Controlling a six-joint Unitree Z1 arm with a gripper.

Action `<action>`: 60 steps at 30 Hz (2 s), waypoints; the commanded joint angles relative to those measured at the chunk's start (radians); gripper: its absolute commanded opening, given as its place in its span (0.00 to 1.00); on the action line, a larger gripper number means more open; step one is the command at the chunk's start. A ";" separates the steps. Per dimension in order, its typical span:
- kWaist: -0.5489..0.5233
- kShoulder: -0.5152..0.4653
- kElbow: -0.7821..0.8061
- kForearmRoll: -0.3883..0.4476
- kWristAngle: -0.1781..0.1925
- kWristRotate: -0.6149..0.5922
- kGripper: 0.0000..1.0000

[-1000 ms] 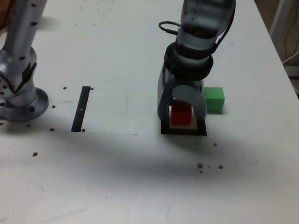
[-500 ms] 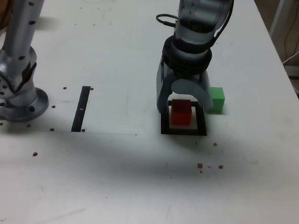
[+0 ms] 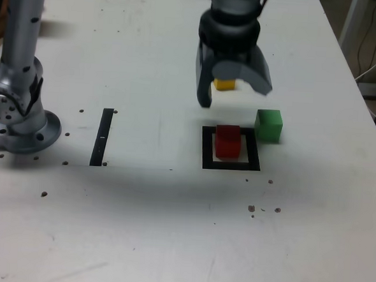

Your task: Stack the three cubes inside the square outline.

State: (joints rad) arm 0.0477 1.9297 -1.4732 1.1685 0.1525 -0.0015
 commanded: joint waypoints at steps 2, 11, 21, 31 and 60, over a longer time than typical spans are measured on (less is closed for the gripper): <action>0.073 -0.016 -0.004 -0.008 -0.006 0.047 1.00; 0.268 0.002 -0.073 -0.008 0.028 0.145 1.00; 0.362 0.130 -0.132 -0.005 0.008 0.252 0.97; 0.375 0.191 -0.153 -0.011 -0.045 0.279 0.94; 0.361 0.206 -0.143 -0.071 -0.082 0.272 0.41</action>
State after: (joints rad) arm 0.4113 2.1402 -1.6139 1.1025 0.0686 0.2758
